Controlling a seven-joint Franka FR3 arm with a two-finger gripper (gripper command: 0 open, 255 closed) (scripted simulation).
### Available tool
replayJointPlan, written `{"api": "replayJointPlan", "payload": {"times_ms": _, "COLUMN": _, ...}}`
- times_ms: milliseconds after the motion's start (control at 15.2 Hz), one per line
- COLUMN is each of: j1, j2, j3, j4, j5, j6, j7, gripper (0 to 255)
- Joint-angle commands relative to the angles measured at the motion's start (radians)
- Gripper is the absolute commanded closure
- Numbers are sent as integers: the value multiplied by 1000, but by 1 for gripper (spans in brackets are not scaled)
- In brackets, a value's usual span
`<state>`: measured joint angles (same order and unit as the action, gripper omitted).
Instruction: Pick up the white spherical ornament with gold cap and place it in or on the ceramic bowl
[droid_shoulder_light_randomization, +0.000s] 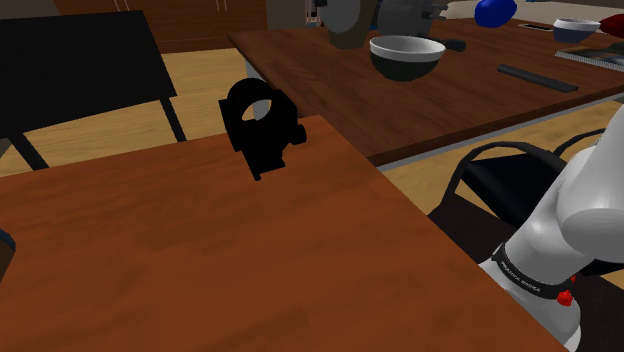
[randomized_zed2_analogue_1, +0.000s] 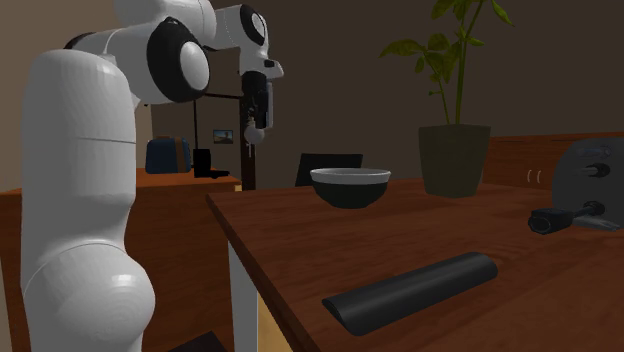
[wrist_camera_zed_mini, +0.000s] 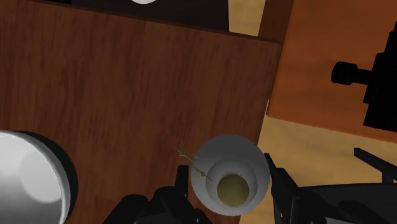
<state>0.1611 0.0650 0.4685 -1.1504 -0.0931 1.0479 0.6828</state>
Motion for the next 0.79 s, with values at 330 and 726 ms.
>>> {"api": "replayJointPlan", "payload": {"times_ms": 330, "j1": -112, "j2": -96, "j3": -102, "j4": -107, "j5": 10, "j6": 35, "j7": -211, "gripper": 255}}
{"api": "replayJointPlan", "payload": {"times_ms": 726, "j1": -189, "j2": -133, "j3": -192, "j4": -157, "j5": -7, "j6": 65, "j7": -384, "gripper": 255}}
